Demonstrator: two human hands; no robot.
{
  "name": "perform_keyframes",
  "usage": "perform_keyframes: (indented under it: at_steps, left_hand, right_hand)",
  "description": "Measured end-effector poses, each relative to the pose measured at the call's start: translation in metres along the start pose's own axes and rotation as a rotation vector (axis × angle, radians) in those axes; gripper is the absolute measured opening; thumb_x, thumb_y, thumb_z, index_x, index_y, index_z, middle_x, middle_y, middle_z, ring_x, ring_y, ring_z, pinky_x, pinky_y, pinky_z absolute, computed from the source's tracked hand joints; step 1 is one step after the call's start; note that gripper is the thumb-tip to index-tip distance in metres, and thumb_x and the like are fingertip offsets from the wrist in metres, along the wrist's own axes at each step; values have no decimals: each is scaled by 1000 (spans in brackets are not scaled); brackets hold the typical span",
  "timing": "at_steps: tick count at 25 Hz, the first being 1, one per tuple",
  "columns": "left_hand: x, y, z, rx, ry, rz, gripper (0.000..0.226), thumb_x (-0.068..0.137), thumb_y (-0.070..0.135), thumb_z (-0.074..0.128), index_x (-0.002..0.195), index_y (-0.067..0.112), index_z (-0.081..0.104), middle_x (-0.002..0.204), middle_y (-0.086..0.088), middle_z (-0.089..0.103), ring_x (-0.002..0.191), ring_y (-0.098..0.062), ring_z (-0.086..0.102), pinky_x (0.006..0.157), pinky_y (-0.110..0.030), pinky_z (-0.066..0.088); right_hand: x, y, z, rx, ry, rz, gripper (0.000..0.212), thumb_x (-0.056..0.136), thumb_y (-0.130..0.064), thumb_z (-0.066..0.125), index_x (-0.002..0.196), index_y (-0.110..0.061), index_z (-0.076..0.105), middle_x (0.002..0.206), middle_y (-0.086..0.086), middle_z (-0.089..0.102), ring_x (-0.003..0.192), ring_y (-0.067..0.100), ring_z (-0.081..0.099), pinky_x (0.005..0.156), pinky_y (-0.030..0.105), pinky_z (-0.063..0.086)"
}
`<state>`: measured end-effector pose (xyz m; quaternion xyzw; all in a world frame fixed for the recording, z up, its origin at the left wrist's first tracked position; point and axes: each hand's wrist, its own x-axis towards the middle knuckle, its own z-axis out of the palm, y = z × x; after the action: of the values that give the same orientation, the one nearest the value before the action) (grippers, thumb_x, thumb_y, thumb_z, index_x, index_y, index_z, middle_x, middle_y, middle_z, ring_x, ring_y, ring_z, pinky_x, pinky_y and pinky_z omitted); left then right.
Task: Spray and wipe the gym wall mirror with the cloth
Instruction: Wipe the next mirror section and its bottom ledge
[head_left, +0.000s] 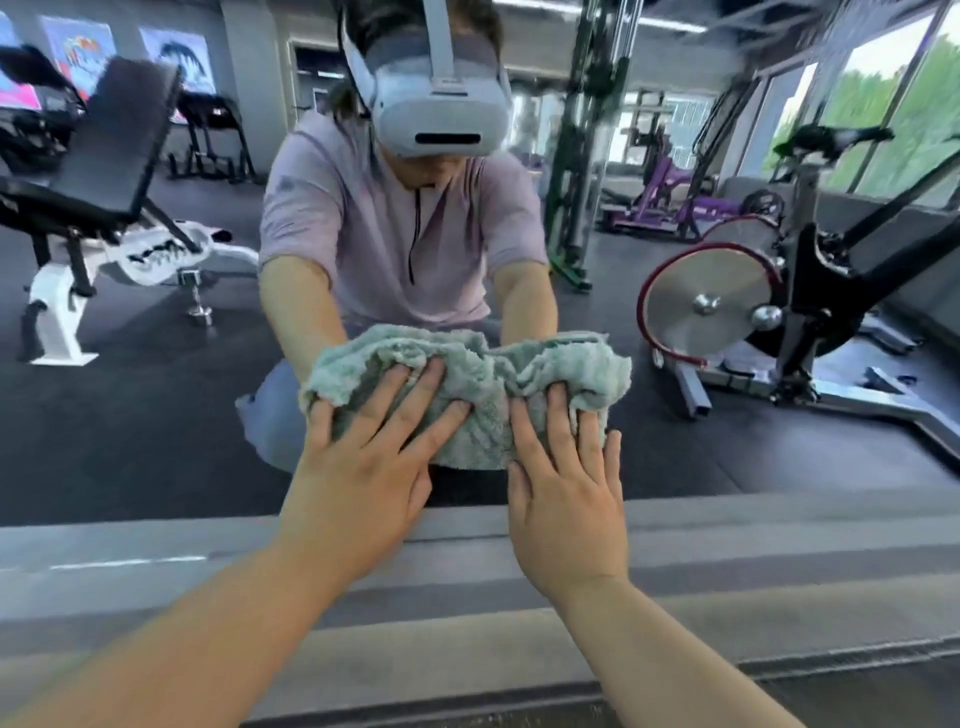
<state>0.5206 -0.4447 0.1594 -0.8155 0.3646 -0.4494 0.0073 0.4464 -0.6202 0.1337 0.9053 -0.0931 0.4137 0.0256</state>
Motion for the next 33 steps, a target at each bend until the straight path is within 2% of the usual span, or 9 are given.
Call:
perform_keyframes:
  at_steps: [7,10,13,18,22,24,28,31,33]
  left_hand:
    - [-87,54,46,-131,-157,-176,53,93,33,38,146,29,39,159,3,15,144,-23,26,107,-55,24]
    - [-98,58,55,-147,-187,-200,51,94,35,36,145,30,41,159,5,12,144,-22,24,107,-54,24]
    - [-89,55,46,-189,-120,-240,50,96,34,35,145,29,40,159,3,11,146,-23,20,109,-52,21]
    - [-5,24,5,-200,53,-305,54,98,37,38,150,29,30,161,-4,7,148,-25,10,111,-57,17]
    - [89,-27,-51,-129,175,-308,55,99,38,39,151,34,24,163,-6,6,149,-26,5,110,-64,11]
    - [121,-47,-73,-102,223,-278,54,98,38,40,151,33,26,162,-8,9,148,-27,7,109,-67,13]
    - [125,-56,-77,-15,265,-196,58,97,38,43,152,34,24,162,-7,10,148,-28,12,103,-66,22]
    - [87,-40,-44,-21,270,-192,59,97,38,44,151,35,21,162,-5,9,147,-28,14,102,-63,22]
    - [41,-18,-12,-54,210,-175,60,95,36,45,151,34,22,161,-4,12,146,-27,14,103,-61,21]
  right_hand:
    - [-89,-4,55,71,-171,81,57,97,-41,32,151,-31,20,155,-6,14,142,28,17,112,49,11]
    - [-95,-5,66,106,-171,126,59,98,-44,29,152,-39,7,158,-13,-6,148,19,0,117,46,3]
    - [-86,-19,59,244,-122,188,59,99,-44,29,152,-42,4,158,-18,-18,147,12,-15,119,45,-4]
    - [24,-29,-8,302,66,191,55,101,-42,30,153,-35,16,162,-5,0,148,27,0,117,48,-5]
    - [131,-33,-80,220,180,138,57,102,-45,30,154,-37,7,163,-4,-5,149,27,-5,117,49,-6]
    - [157,-35,-100,204,173,140,60,101,-49,29,153,-39,2,162,-5,-11,149,26,-9,118,49,-7]
    - [163,-39,-102,182,191,128,61,98,-54,20,151,-43,-7,161,-9,-16,148,23,-10,117,47,-9]
    - [128,-40,-65,188,208,134,61,98,-53,21,150,-44,-8,156,-14,-21,148,22,-7,118,49,-6]
    - [84,-39,-31,206,159,138,61,98,-51,24,150,-46,-7,156,-17,-24,147,20,-10,119,48,-5]
